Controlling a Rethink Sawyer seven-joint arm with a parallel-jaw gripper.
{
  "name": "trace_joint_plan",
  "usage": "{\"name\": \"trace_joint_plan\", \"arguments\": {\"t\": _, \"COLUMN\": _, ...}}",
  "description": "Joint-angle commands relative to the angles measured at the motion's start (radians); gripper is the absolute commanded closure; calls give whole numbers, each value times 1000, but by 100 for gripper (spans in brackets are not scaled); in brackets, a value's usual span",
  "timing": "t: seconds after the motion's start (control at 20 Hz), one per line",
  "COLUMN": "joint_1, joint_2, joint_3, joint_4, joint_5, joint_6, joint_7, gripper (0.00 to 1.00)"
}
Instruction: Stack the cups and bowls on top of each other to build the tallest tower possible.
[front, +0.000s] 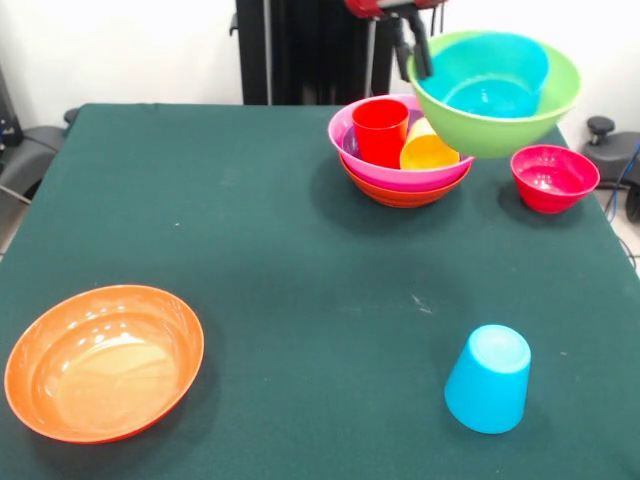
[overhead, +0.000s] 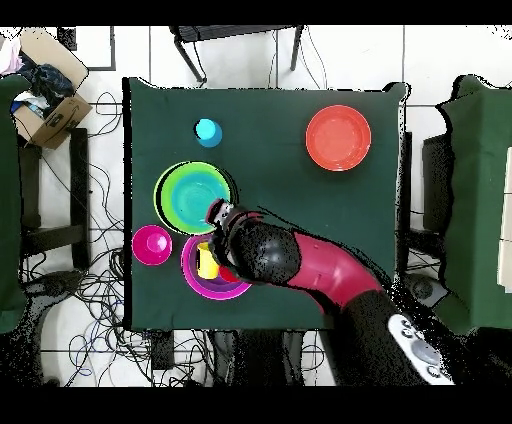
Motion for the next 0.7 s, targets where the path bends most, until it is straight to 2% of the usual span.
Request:
{"name": "trace_joint_plan", "arguments": {"t": 0.05, "joint_1": -160, "joint_2": -7, "joint_3": 239, "joint_4": 151, "joint_5": -170, "joint_6": 106, "joint_7": -199, "gripper": 100}}
{"name": "trace_joint_plan", "arguments": {"t": 0.3, "joint_1": -246, "joint_2": -42, "joint_3": 338, "joint_4": 187, "joint_5": -200, "joint_6": 146, "joint_7": -183, "gripper": 100}}
{"name": "trace_joint_plan", "arguments": {"t": 0.7, "joint_1": -272, "joint_2": -8, "joint_3": 379, "joint_4": 167, "joint_5": -283, "joint_6": 171, "joint_7": -150, "gripper": 100}}
